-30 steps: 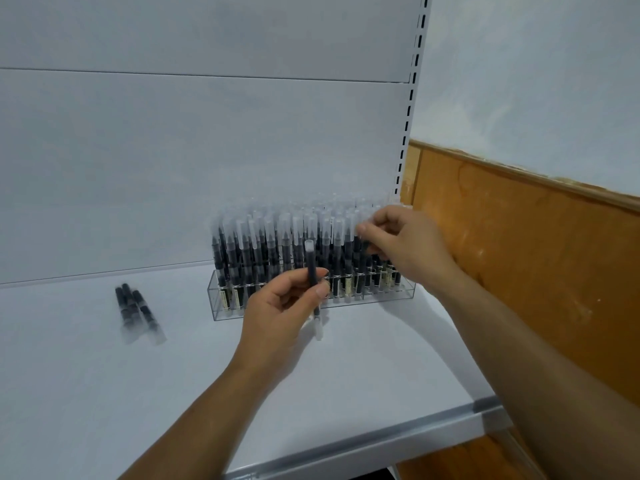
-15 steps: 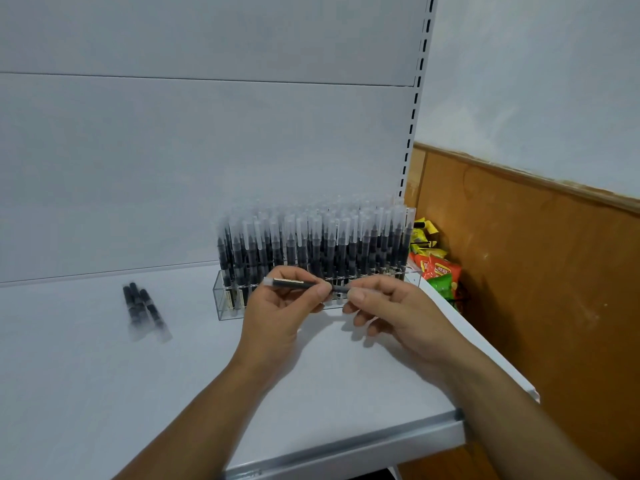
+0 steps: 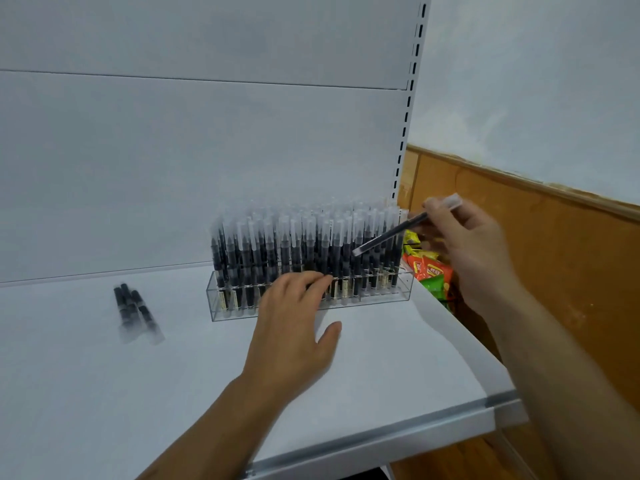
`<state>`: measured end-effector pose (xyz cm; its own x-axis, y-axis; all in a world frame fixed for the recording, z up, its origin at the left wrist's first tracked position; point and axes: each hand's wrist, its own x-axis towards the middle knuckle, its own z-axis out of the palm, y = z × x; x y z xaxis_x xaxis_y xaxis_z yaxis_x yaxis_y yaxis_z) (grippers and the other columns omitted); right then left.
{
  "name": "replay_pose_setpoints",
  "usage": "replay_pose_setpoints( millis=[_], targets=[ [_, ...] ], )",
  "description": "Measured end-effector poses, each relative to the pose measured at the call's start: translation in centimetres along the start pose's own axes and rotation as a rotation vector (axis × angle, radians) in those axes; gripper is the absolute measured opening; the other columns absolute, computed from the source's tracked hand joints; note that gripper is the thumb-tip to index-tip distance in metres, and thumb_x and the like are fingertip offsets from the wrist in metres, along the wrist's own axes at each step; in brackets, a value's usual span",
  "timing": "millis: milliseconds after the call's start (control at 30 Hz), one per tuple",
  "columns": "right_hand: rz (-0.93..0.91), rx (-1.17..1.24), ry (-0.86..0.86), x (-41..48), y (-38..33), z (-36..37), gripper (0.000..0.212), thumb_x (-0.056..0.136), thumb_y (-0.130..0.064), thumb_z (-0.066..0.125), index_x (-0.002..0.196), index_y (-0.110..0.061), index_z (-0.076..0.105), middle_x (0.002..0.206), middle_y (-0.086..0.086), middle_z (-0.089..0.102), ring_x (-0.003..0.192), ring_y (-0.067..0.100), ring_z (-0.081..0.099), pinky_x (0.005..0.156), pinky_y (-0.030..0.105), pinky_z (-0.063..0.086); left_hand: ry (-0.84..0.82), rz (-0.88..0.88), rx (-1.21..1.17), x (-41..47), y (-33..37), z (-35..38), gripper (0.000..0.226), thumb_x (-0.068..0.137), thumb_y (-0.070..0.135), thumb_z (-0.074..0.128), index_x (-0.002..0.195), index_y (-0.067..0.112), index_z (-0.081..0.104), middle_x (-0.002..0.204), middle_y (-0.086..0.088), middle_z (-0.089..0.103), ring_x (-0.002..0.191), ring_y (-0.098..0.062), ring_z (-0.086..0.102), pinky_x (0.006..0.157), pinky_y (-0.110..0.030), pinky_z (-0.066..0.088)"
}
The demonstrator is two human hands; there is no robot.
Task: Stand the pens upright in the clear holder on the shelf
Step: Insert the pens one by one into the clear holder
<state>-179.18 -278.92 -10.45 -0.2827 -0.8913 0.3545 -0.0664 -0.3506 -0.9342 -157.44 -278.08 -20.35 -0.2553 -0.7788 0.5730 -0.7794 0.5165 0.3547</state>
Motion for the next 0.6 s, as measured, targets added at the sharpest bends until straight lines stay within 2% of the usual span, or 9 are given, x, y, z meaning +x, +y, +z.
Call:
replay_pose_setpoints(
  millis=[133,233,300,367,467,600],
  targets=[
    [-0.198,-0.371,-0.018,1.5,-1.0,0.4,0.011,0.097,-0.028,0.056,0.090,-0.026,0.063,0.089,-0.008,0.069,0.079,0.000,0.068,0.071,0.023,0.054,-0.006,0.000,0.160,-0.1,0.0,0.4,0.060,0.086,0.044,0.054,0.141,0.022,0.044,0.142,0.006,0.041,0.134,-0.018,0.023,0.112,-0.034,0.008],
    [-0.279,-0.645,-0.090,2.3,-1.1,1.1,0.014,0.096,-0.036,0.055,0.097,-0.026,0.065,0.091,-0.010,0.068,0.086,0.009,0.067,0.077,0.033,0.055,-0.012,-0.012,0.208,-0.1,-0.1,0.5,0.059,0.085,0.044,0.052,0.139,0.022,0.047,0.140,0.005,0.044,0.132,-0.020,0.027,0.111,-0.036,0.008],
    [-0.320,-0.801,-0.139,2.6,-0.8,1.6,0.021,0.096,-0.040,0.053,0.100,-0.023,0.066,0.090,-0.009,0.067,0.086,0.011,0.064,0.076,0.032,0.053,-0.005,-0.018,0.216,-0.1,0.0,0.4,0.059,0.082,0.045,0.052,0.136,0.021,0.050,0.136,0.004,0.048,0.129,-0.020,0.029,0.110,-0.036,0.009],
    [-0.339,-0.901,-0.193,2.9,-0.3,2.1,0.026,0.096,-0.042,0.053,0.100,-0.020,0.066,0.089,-0.006,0.066,0.083,0.012,0.062,0.073,0.031,0.051,-0.001,-0.020,0.214,0.0,0.0,0.4,0.060,0.080,0.044,0.053,0.136,0.022,0.051,0.134,0.005,0.049,0.128,-0.020,0.030,0.110,-0.036,0.009],
    [-0.284,-1.010,-0.288,2.8,0.6,2.7,0.030,0.096,-0.042,0.054,0.101,-0.015,0.066,0.090,-0.001,0.068,0.086,0.017,0.063,0.077,0.036,0.054,-0.004,-0.021,0.209,0.0,-0.1,0.4,0.060,0.081,0.044,0.053,0.137,0.022,0.050,0.135,0.005,0.048,0.129,-0.020,0.029,0.110,-0.035,0.009],
    [-0.275,-1.057,-0.265,2.7,1.0,3.3,0.032,0.097,-0.043,0.053,0.102,-0.015,0.066,0.090,0.001,0.068,0.084,0.018,0.062,0.072,0.033,0.051,-0.008,-0.022,0.209,0.0,0.0,0.3,0.060,0.082,0.043,0.052,0.137,0.021,0.049,0.136,0.004,0.048,0.129,-0.021,0.030,0.109,-0.035,0.010]
  ],
)
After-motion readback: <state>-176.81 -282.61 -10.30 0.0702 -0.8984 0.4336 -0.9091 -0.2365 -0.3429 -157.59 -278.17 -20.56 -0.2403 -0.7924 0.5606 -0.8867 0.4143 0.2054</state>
